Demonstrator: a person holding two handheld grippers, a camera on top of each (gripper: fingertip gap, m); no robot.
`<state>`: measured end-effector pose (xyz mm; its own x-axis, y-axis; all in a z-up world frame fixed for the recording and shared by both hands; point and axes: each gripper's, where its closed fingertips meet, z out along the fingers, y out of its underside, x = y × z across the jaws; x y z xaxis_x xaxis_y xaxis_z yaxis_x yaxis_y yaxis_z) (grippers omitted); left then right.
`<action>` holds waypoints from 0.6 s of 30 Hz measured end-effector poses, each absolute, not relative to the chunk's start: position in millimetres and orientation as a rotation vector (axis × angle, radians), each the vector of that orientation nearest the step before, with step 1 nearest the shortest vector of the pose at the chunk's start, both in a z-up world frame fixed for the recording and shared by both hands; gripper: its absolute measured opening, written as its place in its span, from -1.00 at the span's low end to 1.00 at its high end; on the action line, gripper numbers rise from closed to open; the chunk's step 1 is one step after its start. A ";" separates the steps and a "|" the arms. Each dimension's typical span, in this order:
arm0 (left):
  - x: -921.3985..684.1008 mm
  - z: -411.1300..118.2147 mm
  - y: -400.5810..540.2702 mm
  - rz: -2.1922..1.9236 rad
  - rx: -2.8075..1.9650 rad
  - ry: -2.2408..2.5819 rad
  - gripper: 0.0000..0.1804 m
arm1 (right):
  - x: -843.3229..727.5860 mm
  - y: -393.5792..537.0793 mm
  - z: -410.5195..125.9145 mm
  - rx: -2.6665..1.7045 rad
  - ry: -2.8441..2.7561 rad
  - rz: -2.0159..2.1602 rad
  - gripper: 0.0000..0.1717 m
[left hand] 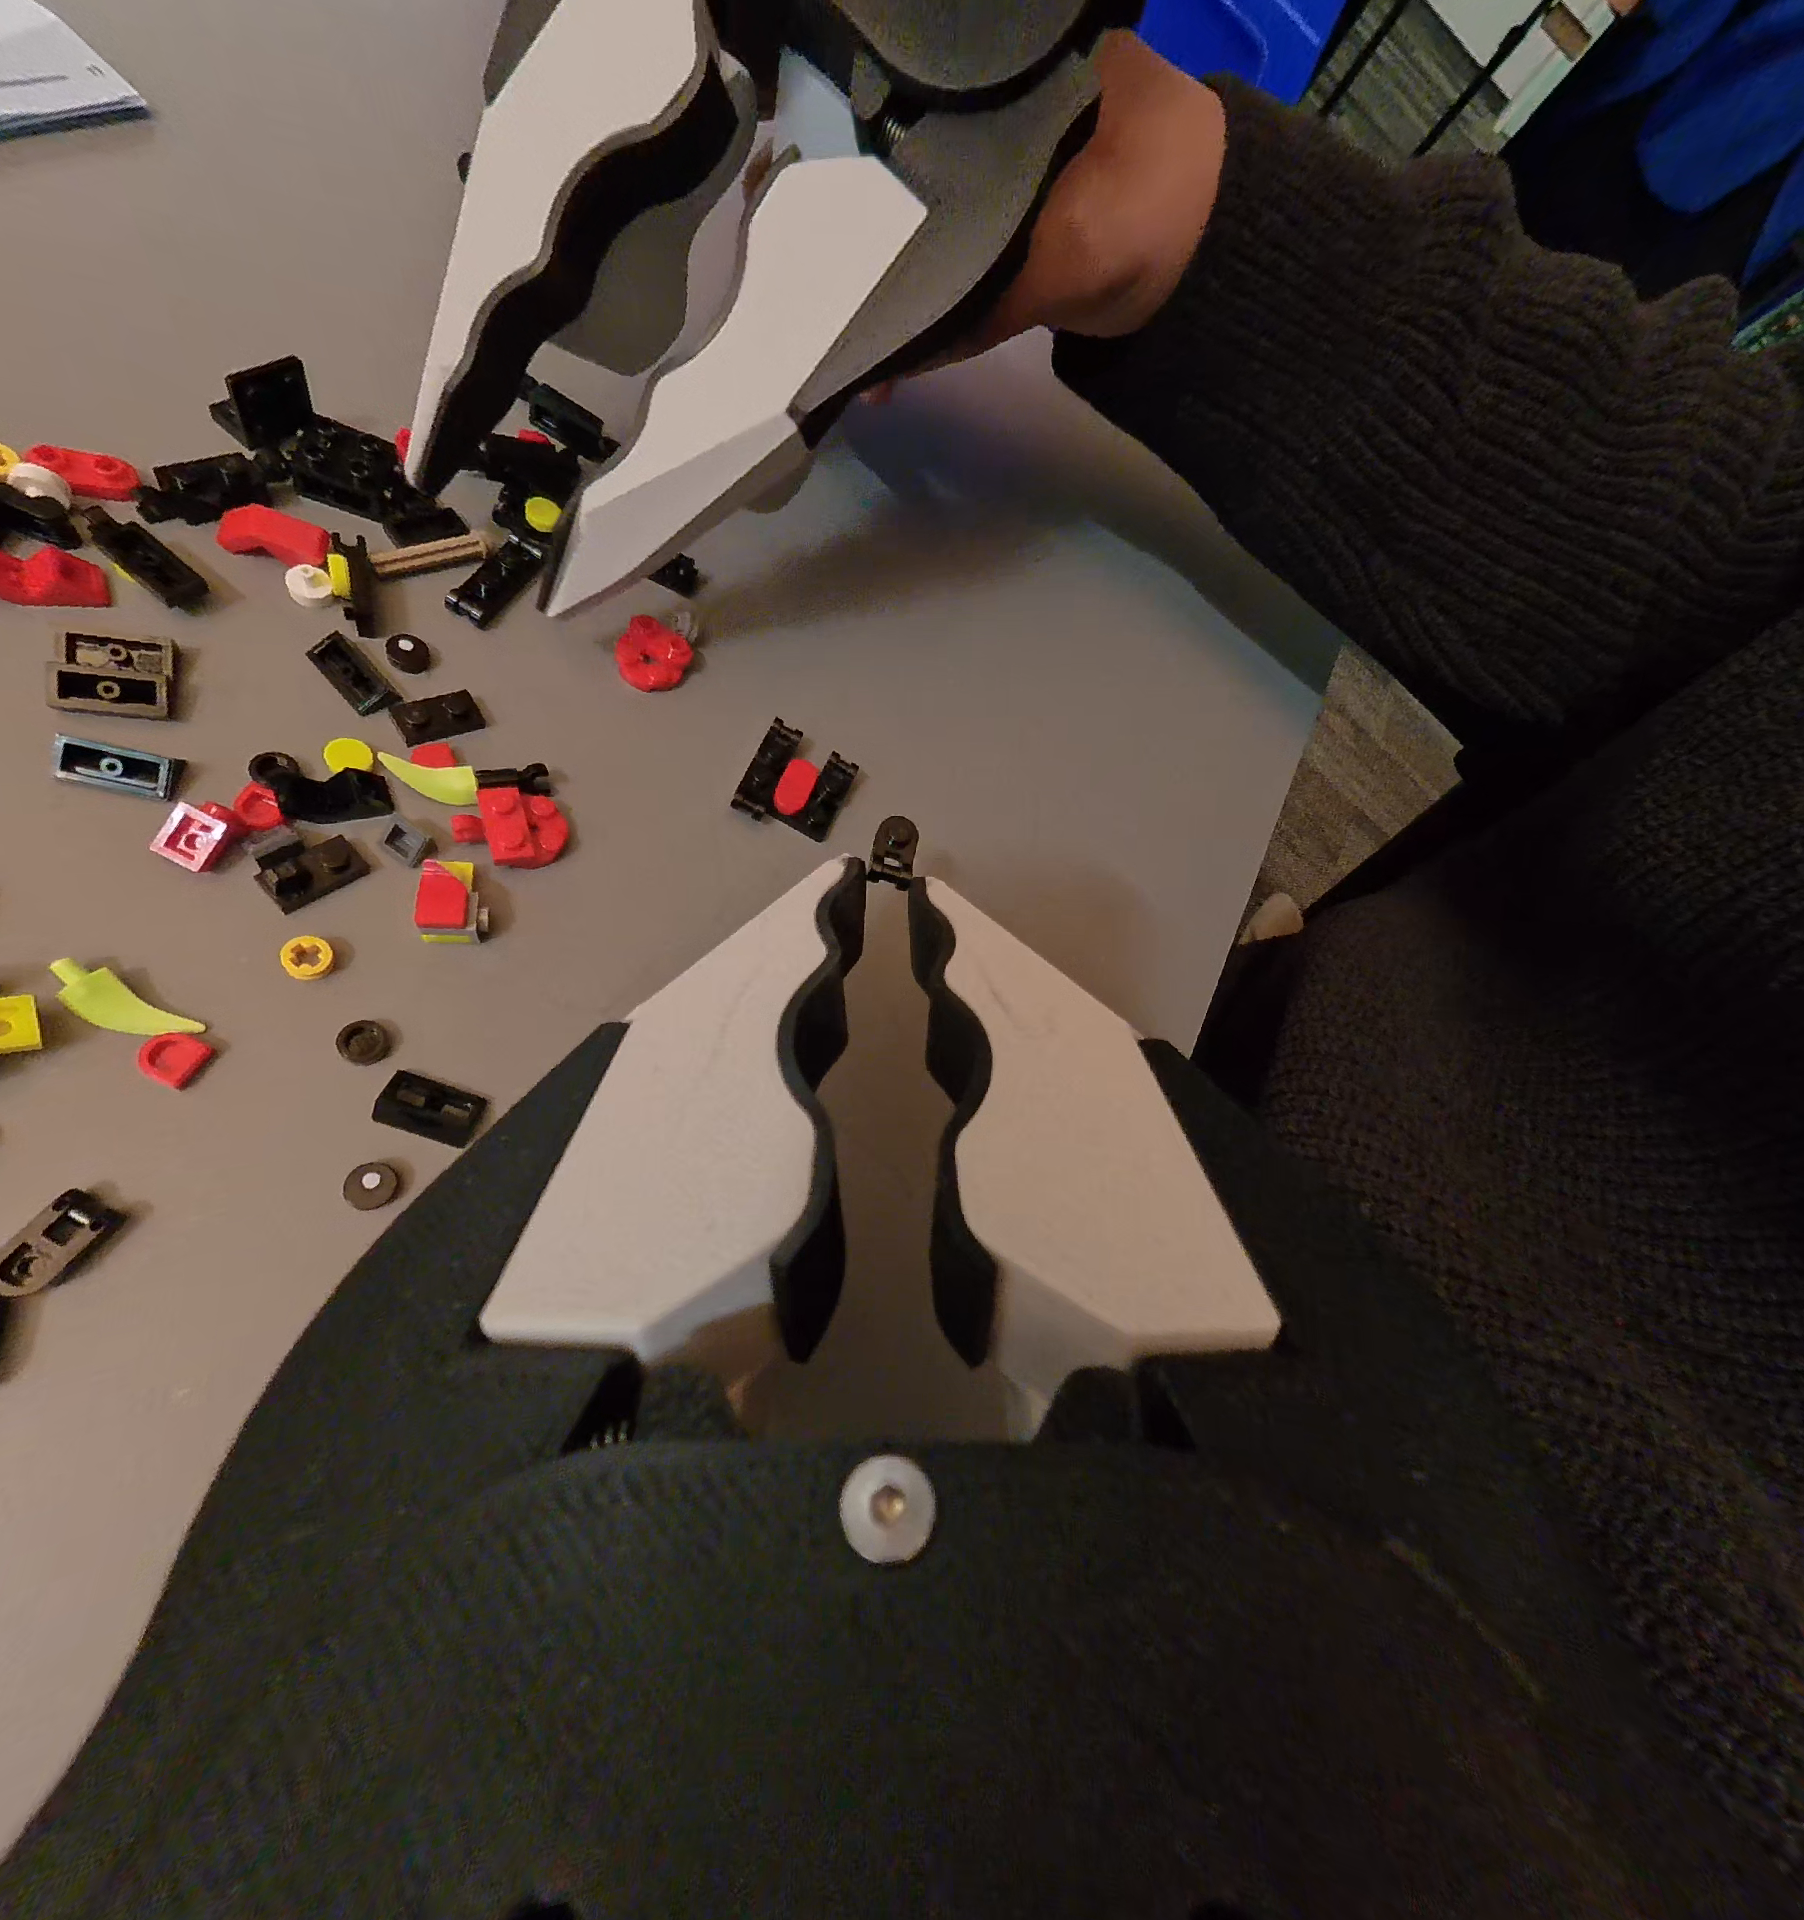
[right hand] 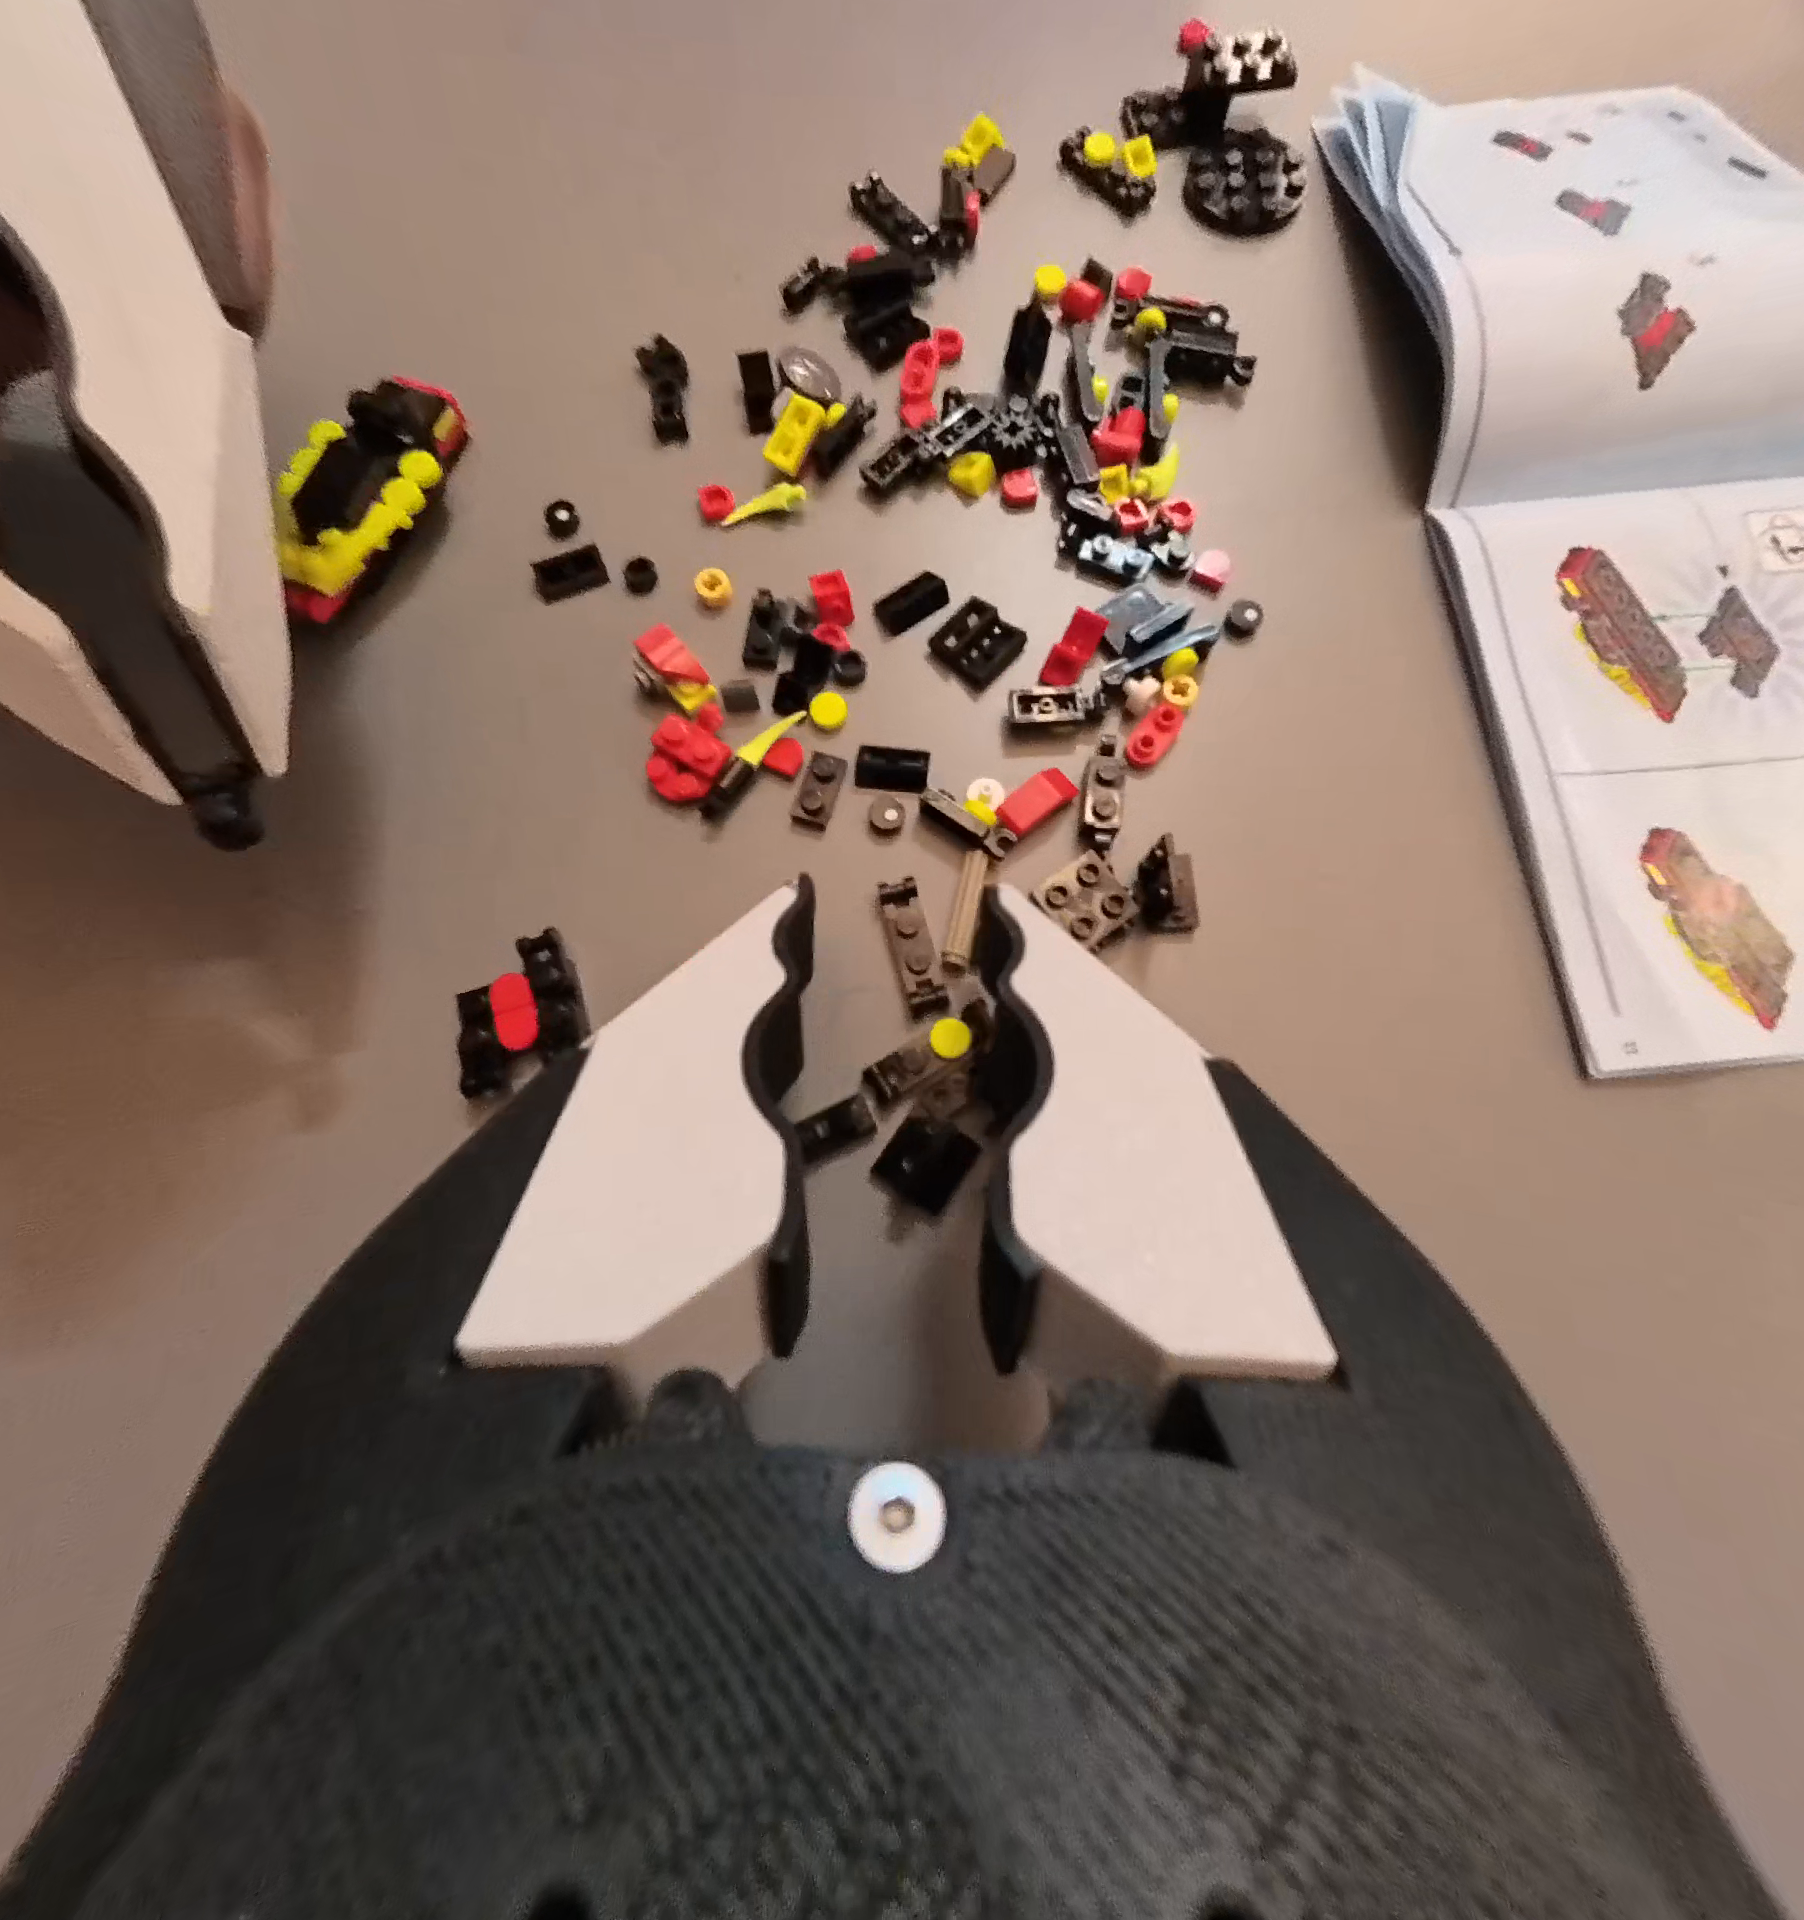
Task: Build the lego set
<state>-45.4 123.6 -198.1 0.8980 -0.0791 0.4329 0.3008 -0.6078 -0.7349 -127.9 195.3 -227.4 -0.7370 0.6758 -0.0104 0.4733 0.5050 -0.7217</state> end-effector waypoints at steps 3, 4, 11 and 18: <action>-46.0 -198.8 123.0 -0.535 -2.165 -0.164 -0.93 | -130.4 202.5 -238.7 -0.969 -2.497 0.943 -0.66; -46.3 -199.1 122.5 -0.532 -2.166 -0.167 -0.93 | -131.4 199.3 -236.1 -0.954 -2.492 0.964 -0.66; -51.9 -200.9 114.6 -0.492 -2.164 -0.218 -0.93 | -149.0 159.8 -211.2 -0.841 -2.444 1.141 -0.61; -56.0 -200.4 103.0 -0.453 -2.150 -0.271 -0.93 | -157.9 146.4 -230.9 -0.777 -2.543 1.001 -0.53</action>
<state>-56.0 103.0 -200.4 0.9093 0.0262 0.4154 0.3534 -0.5758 -0.7372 -157.9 146.4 -230.9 -0.8090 0.5829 0.0766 0.3743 0.6112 -0.6973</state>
